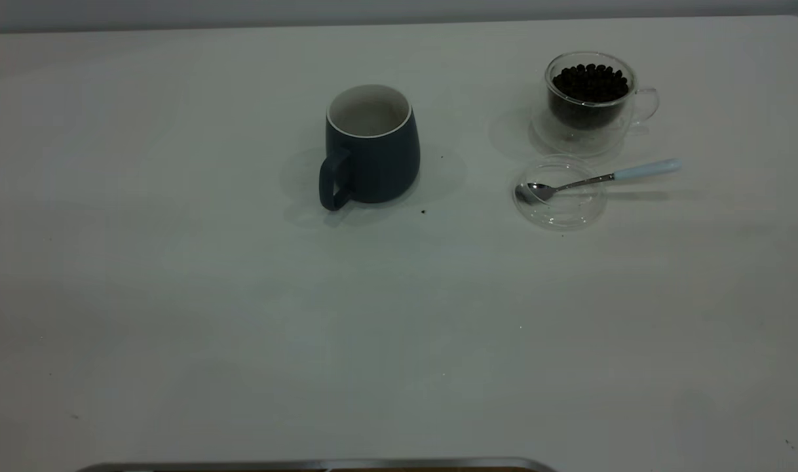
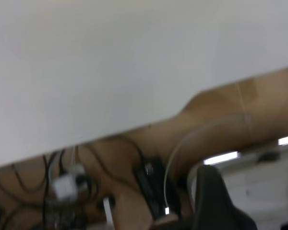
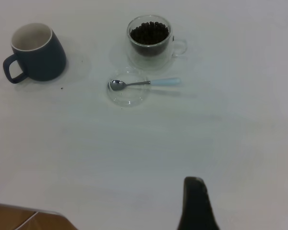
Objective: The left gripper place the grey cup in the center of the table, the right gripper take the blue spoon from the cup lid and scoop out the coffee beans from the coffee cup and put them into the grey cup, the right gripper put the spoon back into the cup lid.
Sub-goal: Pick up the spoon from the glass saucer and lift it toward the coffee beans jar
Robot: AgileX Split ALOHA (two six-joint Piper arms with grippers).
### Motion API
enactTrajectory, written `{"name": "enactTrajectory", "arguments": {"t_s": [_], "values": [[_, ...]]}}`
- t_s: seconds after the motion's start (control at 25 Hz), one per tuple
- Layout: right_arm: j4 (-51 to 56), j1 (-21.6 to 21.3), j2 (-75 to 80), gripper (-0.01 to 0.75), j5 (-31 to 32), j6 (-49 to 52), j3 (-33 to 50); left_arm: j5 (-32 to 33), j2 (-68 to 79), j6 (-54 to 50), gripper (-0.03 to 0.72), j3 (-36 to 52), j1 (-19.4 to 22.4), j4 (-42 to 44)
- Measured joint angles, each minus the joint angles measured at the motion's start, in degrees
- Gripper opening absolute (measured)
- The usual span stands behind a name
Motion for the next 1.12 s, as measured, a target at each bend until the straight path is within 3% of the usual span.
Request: {"name": "enactTrajectory", "arguments": {"t_s": [0.28, 0.72, 1.12], "values": [[0.0, 0.0, 0.0, 0.562, 0.0, 0.0, 0.0, 0.42, -12.29, 0.0, 0.475, 0.1, 0.71, 0.0], [0.02, 0.0, 0.0, 0.561, 0.0, 0.0, 0.0, 1.46, -24.1, 0.0, 0.475, 0.1, 11.65, 0.0], [0.07, 0.0, 0.0, 0.561, 0.0, 0.0, 0.0, 1.48, -24.1, 0.0, 0.475, 0.1, 11.9, 0.0]]}}
